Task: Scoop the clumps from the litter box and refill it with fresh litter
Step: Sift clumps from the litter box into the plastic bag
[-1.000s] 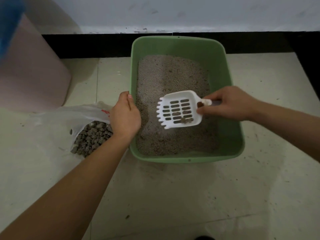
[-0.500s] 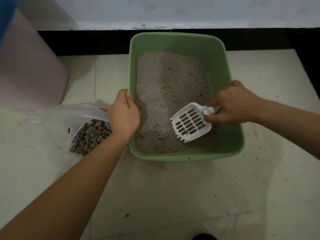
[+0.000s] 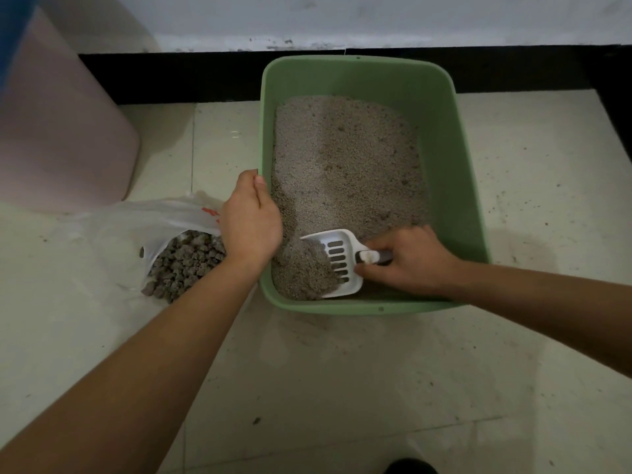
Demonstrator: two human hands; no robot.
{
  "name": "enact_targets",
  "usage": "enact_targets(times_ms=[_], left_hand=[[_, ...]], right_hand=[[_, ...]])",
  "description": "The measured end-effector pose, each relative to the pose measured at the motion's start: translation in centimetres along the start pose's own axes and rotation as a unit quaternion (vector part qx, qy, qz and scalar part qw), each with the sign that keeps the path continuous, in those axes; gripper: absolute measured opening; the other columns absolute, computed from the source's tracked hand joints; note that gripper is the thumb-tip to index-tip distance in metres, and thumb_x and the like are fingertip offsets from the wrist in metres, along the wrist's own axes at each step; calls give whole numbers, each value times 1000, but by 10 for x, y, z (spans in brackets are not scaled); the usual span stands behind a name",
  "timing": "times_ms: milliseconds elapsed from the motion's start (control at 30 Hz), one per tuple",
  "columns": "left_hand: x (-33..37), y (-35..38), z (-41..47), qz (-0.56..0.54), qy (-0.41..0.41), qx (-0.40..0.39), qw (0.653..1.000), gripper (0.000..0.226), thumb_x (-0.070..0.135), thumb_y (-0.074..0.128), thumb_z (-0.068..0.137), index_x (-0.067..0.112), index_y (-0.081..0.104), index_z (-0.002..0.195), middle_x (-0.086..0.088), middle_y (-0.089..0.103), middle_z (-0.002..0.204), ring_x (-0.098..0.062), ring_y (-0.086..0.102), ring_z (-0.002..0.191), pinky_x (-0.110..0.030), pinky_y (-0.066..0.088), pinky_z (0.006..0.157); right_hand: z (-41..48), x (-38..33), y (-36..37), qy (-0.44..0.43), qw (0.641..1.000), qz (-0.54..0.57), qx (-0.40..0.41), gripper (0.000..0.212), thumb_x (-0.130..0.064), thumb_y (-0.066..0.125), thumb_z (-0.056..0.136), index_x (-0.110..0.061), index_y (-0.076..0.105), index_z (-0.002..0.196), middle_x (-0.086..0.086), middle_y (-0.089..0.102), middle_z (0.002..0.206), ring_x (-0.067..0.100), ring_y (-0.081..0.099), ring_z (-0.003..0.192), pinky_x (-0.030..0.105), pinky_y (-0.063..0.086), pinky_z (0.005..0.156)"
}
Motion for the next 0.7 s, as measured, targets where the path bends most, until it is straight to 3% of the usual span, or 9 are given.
enact_targets(times_ms=[167, 300, 367, 467, 600, 700], left_hand=[[1, 0, 0, 1, -1, -3, 1000, 31, 23, 30, 107, 6, 56, 108, 12, 45, 69, 1, 40, 62, -28, 26, 60], [2, -1, -2, 1, 1, -5, 1000, 29, 23, 30, 107, 9, 55, 106, 11, 44, 70, 1, 40, 61, -20, 26, 51], [2, -1, -2, -5, -1, -6, 1000, 28, 23, 30, 107, 10, 54, 104, 11, 45, 70, 0, 41, 62, -27, 26, 56], [1, -2, -1, -10, -9, -3, 1000, 30, 22, 30, 107, 8, 56, 107, 12, 44, 71, 2, 41, 64, -24, 22, 59], [1, -1, -1, -19, -11, -7, 1000, 27, 23, 30, 107, 11, 55, 105, 12, 44, 72, 2, 41, 65, -24, 24, 61], [1, -1, -1, -21, -8, -7, 1000, 24, 23, 30, 107, 14, 50, 97, 10, 45, 71, 0, 41, 64, -28, 27, 59]], right_hand=[[2, -4, 11, 53, 998, 38, -1, 38, -67, 56, 82, -38, 75, 98, -7, 69, 72, 16, 63, 79, 42, 44, 92], [-1, 5, 21, 75, 986, 146, -35, 29, -64, 63, 79, -38, 75, 84, -8, 69, 69, 9, 61, 71, 34, 47, 76], [-2, 6, 23, 75, 978, 191, -43, 24, -60, 67, 80, -38, 76, 83, -4, 69, 68, 6, 57, 63, 31, 46, 68], [-2, 8, 22, 70, 966, 245, -30, 29, -58, 69, 80, -37, 77, 99, 0, 74, 78, 8, 61, 66, 32, 50, 68], [-2, 9, 18, 54, 957, 283, -19, 25, -48, 73, 82, -36, 77, 103, -5, 71, 73, 1, 51, 60, 26, 41, 61], [0, 14, 9, 43, 960, 276, 1, 31, -55, 72, 79, -38, 76, 105, -5, 75, 82, 8, 65, 70, 30, 49, 67]])
Point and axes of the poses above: each hand's wrist, its own z-axis towards the middle knuckle, its own y-axis out of the palm, x = y × z, the point moved 8 cm from there along z, towards the middle knuckle
